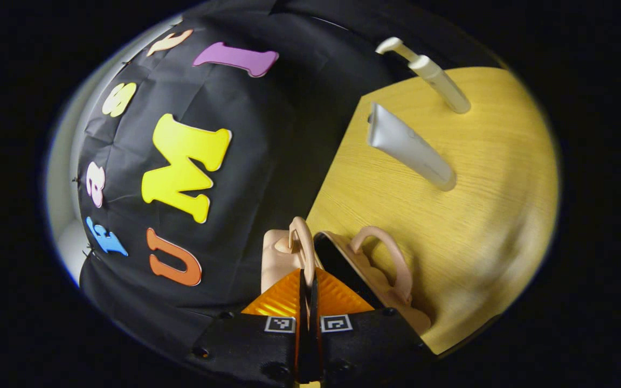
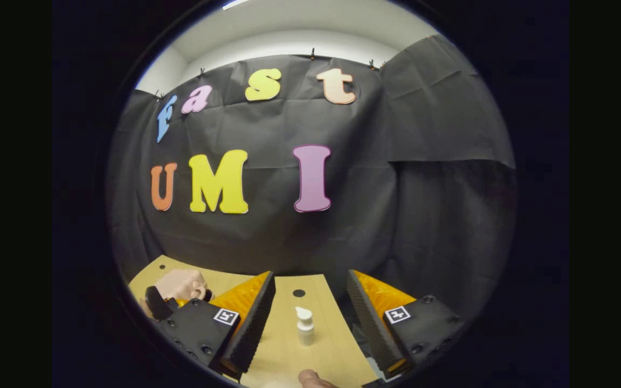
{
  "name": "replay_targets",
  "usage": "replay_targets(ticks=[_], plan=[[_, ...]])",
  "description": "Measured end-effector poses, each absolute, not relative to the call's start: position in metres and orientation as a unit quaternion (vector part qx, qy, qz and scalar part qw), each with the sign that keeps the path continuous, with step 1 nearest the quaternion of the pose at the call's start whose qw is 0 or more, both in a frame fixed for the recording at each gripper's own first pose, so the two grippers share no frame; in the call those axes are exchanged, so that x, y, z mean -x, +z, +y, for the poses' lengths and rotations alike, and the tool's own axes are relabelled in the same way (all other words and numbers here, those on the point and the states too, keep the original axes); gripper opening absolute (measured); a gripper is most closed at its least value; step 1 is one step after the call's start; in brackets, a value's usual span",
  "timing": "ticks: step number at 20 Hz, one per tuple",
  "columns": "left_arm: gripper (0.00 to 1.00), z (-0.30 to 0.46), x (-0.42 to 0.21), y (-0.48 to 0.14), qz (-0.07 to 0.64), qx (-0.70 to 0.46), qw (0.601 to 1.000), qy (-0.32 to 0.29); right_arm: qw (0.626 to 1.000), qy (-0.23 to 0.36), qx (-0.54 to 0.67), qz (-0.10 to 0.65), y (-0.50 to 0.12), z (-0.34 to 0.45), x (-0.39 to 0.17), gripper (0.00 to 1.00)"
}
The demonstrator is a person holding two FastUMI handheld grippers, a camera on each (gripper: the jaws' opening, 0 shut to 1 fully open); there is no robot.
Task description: First open the suitcase, pack the skin care products into it, and then close the suitcase.
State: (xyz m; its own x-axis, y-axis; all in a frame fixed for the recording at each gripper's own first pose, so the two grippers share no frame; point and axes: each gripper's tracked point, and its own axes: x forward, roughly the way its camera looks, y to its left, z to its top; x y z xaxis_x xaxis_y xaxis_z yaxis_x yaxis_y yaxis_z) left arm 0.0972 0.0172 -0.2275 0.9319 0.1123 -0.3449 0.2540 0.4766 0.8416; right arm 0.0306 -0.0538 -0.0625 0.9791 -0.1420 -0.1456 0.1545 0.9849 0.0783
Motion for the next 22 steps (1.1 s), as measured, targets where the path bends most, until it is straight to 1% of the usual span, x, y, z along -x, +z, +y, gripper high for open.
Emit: replay_targets(ticks=[2, 3, 6, 11, 14, 17, 19, 20, 22], plan=[[0.03, 0.039, -0.101, -0.203, 0.179, -0.469, 0.864, -0.034, 0.994, -0.076, -0.042, 0.072, -0.062, -0.038, -0.035, 0.78], [0.03, 0.050, -0.104, -0.189, 0.178, -0.451, 0.874, -0.031, 0.994, -0.076, -0.040, 0.072, -0.061, -0.028, -0.036, 0.80], [0.03, 0.104, -0.107, -0.148, 0.172, -0.398, 0.901, -0.006, 0.995, -0.069, -0.031, 0.070, -0.059, 0.001, -0.042, 0.80], [0.03, 0.199, -0.115, -0.115, 0.172, -0.329, 0.928, 0.025, 0.996, -0.052, -0.021, 0.066, -0.054, 0.056, -0.049, 0.80], [0.03, 0.266, -0.114, -0.115, 0.182, -0.320, 0.928, 0.049, 0.997, -0.046, -0.014, 0.060, -0.050, 0.082, -0.052, 0.80], [0.03, 0.318, -0.112, -0.129, 0.195, -0.319, 0.925, 0.062, 0.997, -0.047, -0.012, 0.060, -0.053, 0.098, -0.053, 0.80], [0.03, 0.341, -0.117, -0.141, 0.190, -0.327, 0.924, 0.053, 0.996, -0.048, -0.012, 0.071, -0.060, 0.106, -0.052, 0.78], [0.03, 0.353, -0.121, -0.148, 0.195, -0.333, 0.922, 0.047, 0.996, -0.050, -0.009, 0.076, -0.062, 0.108, -0.052, 0.80], [0.03, 0.376, -0.126, -0.160, 0.196, -0.331, 0.922, 0.039, 0.995, -0.069, 0.001, 0.072, -0.059, 0.102, -0.052, 0.80]])
